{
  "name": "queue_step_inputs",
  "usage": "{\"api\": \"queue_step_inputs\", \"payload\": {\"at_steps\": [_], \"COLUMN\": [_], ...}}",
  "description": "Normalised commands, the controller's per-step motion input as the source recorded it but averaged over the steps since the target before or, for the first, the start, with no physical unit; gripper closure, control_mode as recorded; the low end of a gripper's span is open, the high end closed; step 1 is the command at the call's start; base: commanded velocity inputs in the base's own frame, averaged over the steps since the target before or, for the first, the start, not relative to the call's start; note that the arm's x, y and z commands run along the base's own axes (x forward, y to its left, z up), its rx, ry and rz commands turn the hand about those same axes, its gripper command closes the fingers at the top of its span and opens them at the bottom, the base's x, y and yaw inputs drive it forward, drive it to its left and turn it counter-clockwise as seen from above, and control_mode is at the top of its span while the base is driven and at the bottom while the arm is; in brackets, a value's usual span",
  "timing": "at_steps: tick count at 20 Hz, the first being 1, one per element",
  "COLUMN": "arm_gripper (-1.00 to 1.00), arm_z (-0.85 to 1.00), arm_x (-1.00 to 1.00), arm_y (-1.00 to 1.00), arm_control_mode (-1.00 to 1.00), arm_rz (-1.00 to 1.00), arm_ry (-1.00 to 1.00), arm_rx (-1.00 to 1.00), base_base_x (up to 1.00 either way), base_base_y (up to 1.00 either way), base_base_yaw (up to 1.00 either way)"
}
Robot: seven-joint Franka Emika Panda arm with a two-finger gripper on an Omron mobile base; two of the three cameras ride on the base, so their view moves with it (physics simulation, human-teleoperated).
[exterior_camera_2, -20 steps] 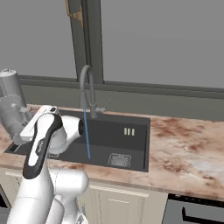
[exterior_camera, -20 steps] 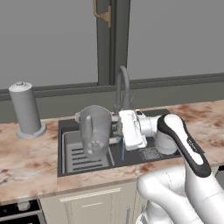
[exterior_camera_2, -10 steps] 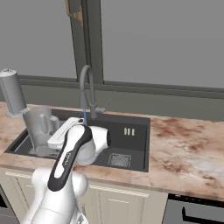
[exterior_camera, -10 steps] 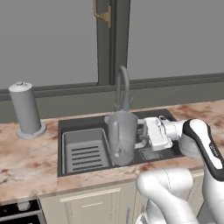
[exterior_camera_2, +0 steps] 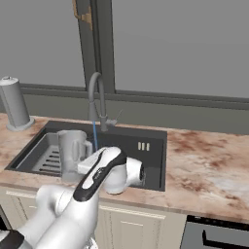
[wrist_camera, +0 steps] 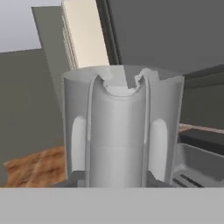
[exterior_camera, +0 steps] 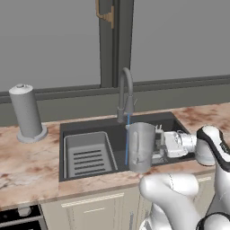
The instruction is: Turn on the sink faucet and place the jug under the water for a few seconds to fill it up.
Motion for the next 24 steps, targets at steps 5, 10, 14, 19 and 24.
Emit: {"api": "queue_step_inputs", "payload": {"at_steps": [5,10,14,19,24], "arm_gripper": [1.00,1.00,1.00,1.00,1.00], "arm_z": [-0.31,-0.29,-0.32,-0.44,-0.45], "arm_x": [0.70,0.79,0.65,0.59,0.51], "arm_y": [-0.59,-0.33,-0.19,-0.04,0.00], "arm_control_mode": [-1.00,-1.00,-1.00,-1.00,-1.00], "arm_rz": [0.00,0.00,0.00,0.00,0.00], "arm_ry": [0.27,0.23,0.09,0.01,0.00], "arm_rx": [-0.05,-0.09,-0.11,-0.12,-0.07], "base_base_x": [0.00,0.00,0.00,0.00,0.00], "base_base_y": [0.00,0.00,0.00,0.00,0.00], "base_base_yaw": [0.00,0.00,0.00,0.00,0.00]}}
